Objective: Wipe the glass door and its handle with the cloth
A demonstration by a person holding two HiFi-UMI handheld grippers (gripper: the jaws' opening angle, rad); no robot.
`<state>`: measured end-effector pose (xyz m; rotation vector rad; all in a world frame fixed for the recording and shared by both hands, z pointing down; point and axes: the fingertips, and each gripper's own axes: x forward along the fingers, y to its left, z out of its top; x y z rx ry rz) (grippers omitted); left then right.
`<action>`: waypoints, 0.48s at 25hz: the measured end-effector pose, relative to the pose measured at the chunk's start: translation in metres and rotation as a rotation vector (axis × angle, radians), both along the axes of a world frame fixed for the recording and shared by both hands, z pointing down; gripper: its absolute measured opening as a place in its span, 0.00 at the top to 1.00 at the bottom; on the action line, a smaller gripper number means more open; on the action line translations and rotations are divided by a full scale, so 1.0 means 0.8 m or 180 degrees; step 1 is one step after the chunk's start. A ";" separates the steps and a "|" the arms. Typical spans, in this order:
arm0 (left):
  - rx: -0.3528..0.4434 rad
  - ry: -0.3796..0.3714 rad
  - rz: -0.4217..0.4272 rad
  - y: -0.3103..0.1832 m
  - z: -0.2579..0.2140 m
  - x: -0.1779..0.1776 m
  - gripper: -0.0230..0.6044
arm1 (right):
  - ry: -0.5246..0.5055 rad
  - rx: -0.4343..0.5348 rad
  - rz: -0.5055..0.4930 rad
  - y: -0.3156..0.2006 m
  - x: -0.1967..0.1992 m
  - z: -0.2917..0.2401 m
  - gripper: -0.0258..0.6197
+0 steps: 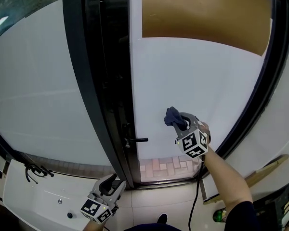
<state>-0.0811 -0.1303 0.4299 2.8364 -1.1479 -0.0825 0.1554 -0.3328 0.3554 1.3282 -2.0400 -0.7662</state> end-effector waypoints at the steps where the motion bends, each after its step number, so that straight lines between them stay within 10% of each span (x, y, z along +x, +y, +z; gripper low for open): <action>1: 0.0010 0.0001 -0.0012 0.001 -0.001 -0.001 0.72 | -0.0004 0.0003 -0.0113 0.003 -0.024 -0.002 0.83; 12: 0.0016 0.0033 -0.0197 0.013 0.002 -0.034 0.72 | 0.0011 -0.0252 -0.0897 0.016 -0.225 0.032 0.83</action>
